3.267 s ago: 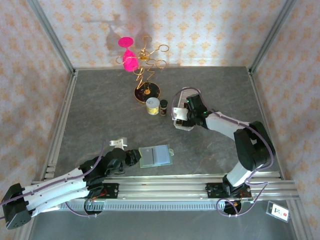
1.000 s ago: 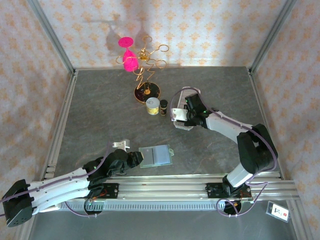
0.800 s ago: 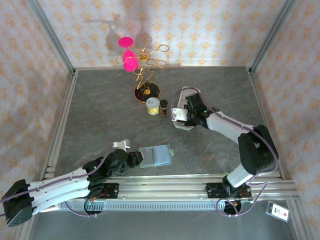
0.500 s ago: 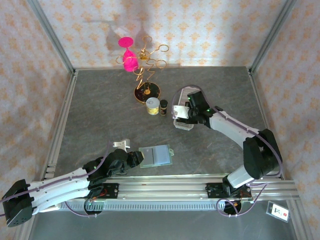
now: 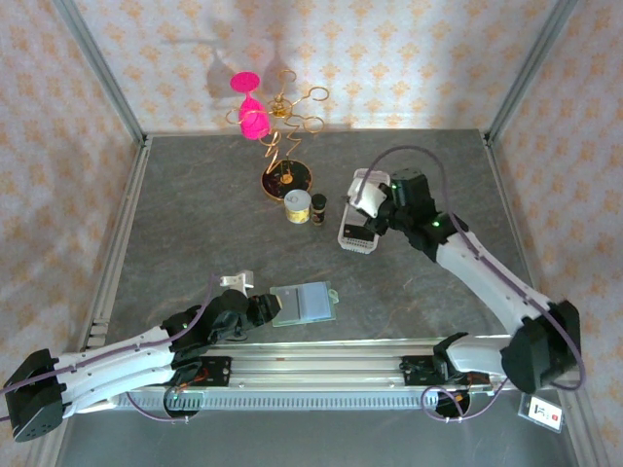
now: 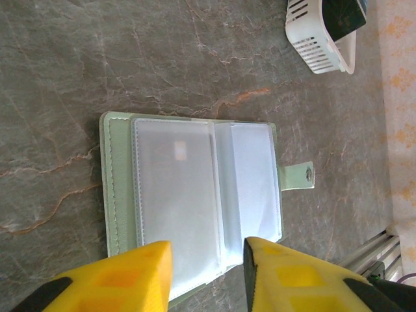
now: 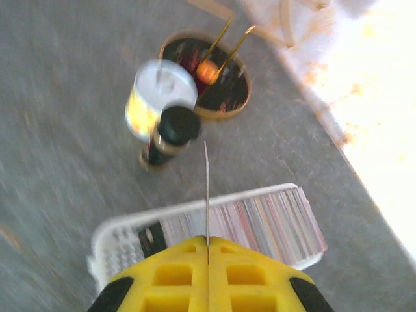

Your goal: Put the credit cards into the card holder

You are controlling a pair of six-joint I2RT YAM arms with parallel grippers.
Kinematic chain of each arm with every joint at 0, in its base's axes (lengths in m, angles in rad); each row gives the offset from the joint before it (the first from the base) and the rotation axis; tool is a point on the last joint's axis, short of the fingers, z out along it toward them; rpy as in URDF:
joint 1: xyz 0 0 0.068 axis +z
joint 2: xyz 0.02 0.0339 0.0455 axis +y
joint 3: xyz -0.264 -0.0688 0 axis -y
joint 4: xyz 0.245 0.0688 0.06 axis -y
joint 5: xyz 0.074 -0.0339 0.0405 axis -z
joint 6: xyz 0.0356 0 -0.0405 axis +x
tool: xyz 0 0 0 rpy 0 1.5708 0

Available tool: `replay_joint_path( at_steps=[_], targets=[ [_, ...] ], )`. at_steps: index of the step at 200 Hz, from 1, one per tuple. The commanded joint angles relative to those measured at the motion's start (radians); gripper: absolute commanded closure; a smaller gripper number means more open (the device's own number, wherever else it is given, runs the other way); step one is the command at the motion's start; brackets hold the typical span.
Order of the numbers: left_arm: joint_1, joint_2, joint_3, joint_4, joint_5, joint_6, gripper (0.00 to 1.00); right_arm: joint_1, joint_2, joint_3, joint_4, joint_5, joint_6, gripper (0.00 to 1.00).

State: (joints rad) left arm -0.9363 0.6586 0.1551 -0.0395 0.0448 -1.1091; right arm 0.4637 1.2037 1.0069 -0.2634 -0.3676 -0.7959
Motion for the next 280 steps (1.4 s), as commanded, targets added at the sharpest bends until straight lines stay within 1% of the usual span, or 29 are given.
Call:
replay_joint_path(
  at_steps=[1,17,25,37,51,69,84,97,107,119,145,179,196,209,280],
  targets=[
    [-0.007,-0.01,-0.003,0.0,0.001,-0.005,0.6,-0.003,-0.112,-0.05,0.096,-0.03,0.57,1.0],
    [-0.008,-0.013,0.007,-0.036,-0.024,-0.005,0.56,-0.001,-0.174,-0.091,0.069,-0.088,0.818,1.0],
    [-0.007,-0.014,0.011,-0.051,-0.036,-0.003,0.53,-0.002,-0.202,-0.122,0.061,-0.144,0.935,1.0],
    [-0.008,-0.01,0.013,-0.064,-0.045,0.0,0.49,0.007,-0.249,-0.208,0.088,-0.224,1.112,1.0],
    [-0.008,0.0,0.018,-0.076,-0.055,0.003,0.48,0.055,-0.308,-0.33,0.181,-0.273,1.289,1.0],
    [-0.007,0.018,0.023,-0.077,-0.064,0.006,0.49,0.181,-0.372,-0.464,0.298,-0.202,1.447,1.0],
    [-0.008,0.034,0.022,-0.068,-0.075,0.002,0.55,0.293,-0.377,-0.547,0.396,-0.126,1.539,1.0],
    [-0.007,0.046,0.016,-0.045,-0.084,-0.004,0.59,0.374,-0.335,-0.621,0.515,-0.08,1.617,1.0],
    [-0.008,0.055,0.012,-0.029,-0.089,-0.01,0.64,0.423,-0.279,-0.657,0.591,-0.05,1.653,1.0],
    [-0.007,0.065,0.009,-0.013,-0.093,-0.017,0.65,0.46,-0.204,-0.67,0.647,-0.015,1.674,1.0],
    [-0.008,0.095,0.005,0.012,-0.09,-0.024,0.67,0.478,-0.083,-0.704,0.785,0.019,1.732,1.0],
    [-0.007,0.146,-0.003,0.045,-0.073,-0.022,0.7,0.493,-0.01,-0.673,0.793,0.069,1.738,1.0],
    [-0.008,0.168,-0.005,0.059,-0.071,-0.021,0.74,0.493,0.022,-0.666,0.797,0.083,1.736,1.0],
    [-0.007,0.18,-0.005,0.062,-0.075,-0.018,0.75,0.494,0.041,-0.66,0.793,0.097,1.733,1.0],
    [-0.008,0.211,-0.006,0.07,-0.068,-0.009,0.8,0.514,0.19,-0.623,0.876,0.081,1.751,1.0]
  ],
)
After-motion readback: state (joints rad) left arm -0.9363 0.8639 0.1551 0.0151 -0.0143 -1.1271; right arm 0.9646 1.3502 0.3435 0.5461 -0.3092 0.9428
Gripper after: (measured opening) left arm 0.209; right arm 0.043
